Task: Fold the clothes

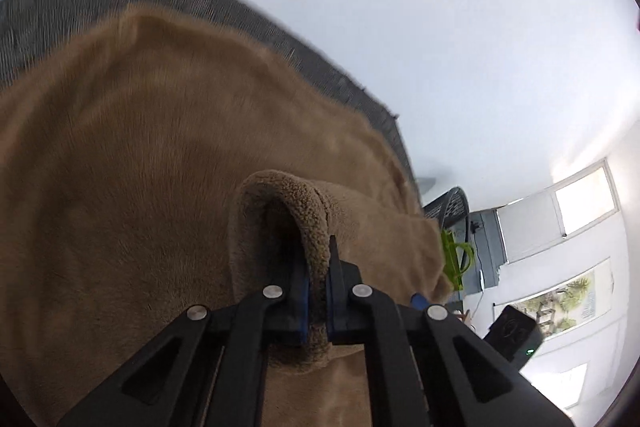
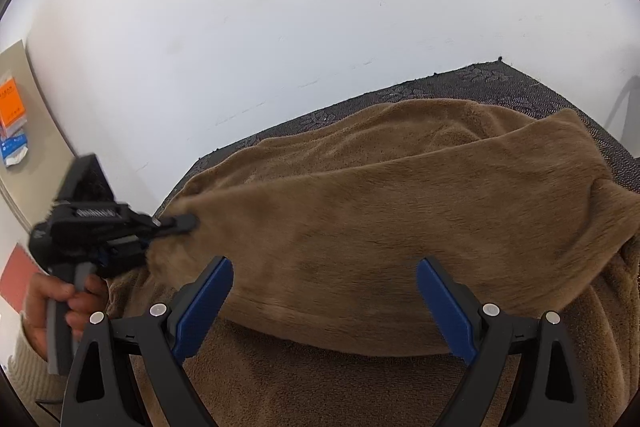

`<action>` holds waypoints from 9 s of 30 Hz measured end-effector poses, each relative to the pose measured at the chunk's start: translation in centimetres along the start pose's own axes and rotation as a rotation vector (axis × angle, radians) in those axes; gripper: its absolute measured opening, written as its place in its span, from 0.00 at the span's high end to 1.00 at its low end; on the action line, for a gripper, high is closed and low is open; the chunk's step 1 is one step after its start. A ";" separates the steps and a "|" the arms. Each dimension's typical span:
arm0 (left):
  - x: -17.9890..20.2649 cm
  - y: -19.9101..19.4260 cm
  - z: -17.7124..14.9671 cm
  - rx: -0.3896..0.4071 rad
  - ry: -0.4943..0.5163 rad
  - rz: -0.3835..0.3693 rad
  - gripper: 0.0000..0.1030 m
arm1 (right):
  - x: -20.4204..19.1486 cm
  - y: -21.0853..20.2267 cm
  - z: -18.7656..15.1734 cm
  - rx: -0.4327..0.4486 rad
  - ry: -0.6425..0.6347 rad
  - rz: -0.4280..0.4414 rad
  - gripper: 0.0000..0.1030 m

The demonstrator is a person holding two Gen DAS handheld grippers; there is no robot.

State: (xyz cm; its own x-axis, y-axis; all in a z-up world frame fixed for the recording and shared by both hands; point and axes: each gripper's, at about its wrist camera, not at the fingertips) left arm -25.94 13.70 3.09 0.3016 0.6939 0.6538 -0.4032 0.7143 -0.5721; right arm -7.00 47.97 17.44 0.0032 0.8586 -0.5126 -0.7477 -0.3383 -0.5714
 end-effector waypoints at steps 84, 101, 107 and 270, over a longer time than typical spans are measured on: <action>-0.3 -5.9 -1.8 0.061 0.260 0.311 0.23 | 4.4 7.6 7.3 -0.173 -0.242 -0.437 0.01; -1.5 -1.4 -3.5 -0.034 0.331 0.372 0.22 | -4.1 3.8 -2.5 -0.285 -0.434 -0.287 0.01; -1.7 -6.8 -5.0 0.060 0.223 0.253 0.22 | -4.1 3.7 -2.5 -0.274 -0.428 -0.279 0.01; -11.6 -28.6 -20.4 0.169 -0.344 -0.154 0.85 | -22.4 -0.5 -17.3 -0.249 -0.836 0.296 0.35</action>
State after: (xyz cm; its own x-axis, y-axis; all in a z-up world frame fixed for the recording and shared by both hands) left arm -0.27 -12.92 1.79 0.0747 0.4890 0.8691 -0.5207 0.7624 -0.3842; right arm 4.81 22.27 18.12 -0.7188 0.6900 -0.0854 -0.4768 -0.5787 -0.6617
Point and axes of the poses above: each gripper's, at about its wrist camera, not at the fingertips, and y roughly the way its jaws point, x to its right, z to its top, and after that the axes turned 12 degrees about y, right-handed
